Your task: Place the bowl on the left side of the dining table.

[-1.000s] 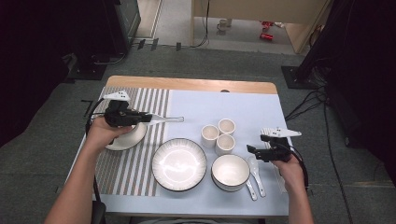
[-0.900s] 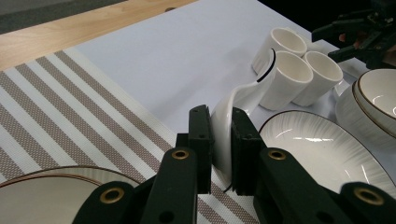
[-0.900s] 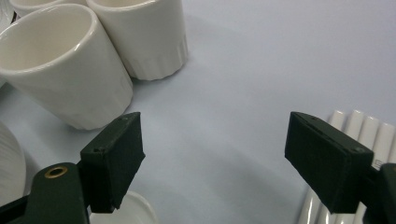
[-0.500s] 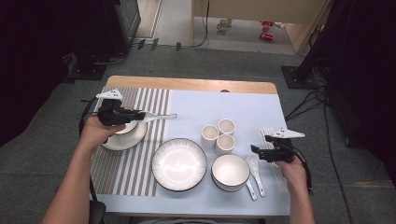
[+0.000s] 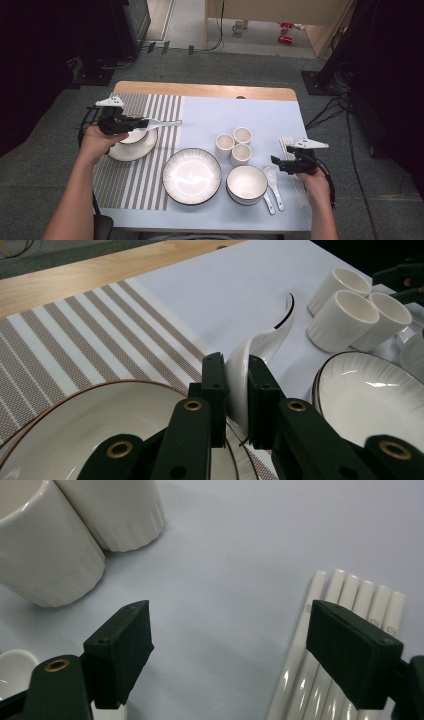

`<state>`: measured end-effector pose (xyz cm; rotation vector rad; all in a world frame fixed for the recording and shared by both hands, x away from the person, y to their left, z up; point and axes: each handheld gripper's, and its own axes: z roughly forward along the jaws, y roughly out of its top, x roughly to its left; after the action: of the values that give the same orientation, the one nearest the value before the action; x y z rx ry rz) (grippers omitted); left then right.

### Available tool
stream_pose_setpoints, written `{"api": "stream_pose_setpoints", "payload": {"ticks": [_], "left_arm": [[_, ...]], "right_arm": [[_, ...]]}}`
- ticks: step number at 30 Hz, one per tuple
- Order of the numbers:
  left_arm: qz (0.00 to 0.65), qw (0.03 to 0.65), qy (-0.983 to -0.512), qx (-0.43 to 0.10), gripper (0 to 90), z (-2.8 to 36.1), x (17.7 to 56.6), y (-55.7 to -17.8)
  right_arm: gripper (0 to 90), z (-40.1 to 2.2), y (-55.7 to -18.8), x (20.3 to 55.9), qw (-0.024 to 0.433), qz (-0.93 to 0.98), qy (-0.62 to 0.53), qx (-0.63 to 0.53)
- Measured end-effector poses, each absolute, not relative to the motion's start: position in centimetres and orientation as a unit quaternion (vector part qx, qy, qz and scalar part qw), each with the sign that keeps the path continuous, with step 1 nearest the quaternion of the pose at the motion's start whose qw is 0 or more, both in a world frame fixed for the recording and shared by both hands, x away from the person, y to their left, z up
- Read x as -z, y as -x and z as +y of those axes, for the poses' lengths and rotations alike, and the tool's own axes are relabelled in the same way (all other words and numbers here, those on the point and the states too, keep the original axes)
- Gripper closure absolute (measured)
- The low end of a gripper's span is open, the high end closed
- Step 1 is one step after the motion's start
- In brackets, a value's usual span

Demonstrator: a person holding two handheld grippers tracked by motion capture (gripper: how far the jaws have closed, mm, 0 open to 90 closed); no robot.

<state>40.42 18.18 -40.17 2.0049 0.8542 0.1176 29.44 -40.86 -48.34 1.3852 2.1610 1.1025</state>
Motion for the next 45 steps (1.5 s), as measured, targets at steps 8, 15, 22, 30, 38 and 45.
{"api": "stream_pose_setpoints", "payload": {"ticks": [8, 15, 22, 30, 38, 45], "left_arm": [[0.356, 0.461, -0.811, -0.05, 82.2, 18.9, 40.4, -40.4], [0.37, 0.461, -0.805, -0.044, 82.2, 19.9, 41.1, -40.7], [0.377, 0.46, -0.803, -0.046, 82.1, 20.7, 41.7, -40.8], [0.383, 0.452, -0.804, -0.053, 82.0, 21.1, 42.3, -40.8], [0.388, 0.446, -0.805, -0.054, 82.4, 21.9, 42.8, -40.5], [0.382, 0.428, -0.817, -0.053, 82.8, 22.1, 43.2, -40.2]], "right_arm": [[18.5, -41.3, -29.4, 48.5, 0.174, 0.762, -0.493, -0.382], [18.3, -42.0, -29.3, 48.6, 0.186, 0.755, -0.502, -0.379], [17.7, -42.7, -29.3, 49.0, 0.196, 0.751, -0.513, -0.366], [17.3, -43.3, -29.4, 49.4, 0.204, 0.744, -0.527, -0.356], [16.6, -43.6, -29.4, 49.7, 0.202, 0.742, -0.536, -0.349], [15.8, -43.5, -29.5, 50.1, 0.2, 0.746, -0.538, -0.338]]}}
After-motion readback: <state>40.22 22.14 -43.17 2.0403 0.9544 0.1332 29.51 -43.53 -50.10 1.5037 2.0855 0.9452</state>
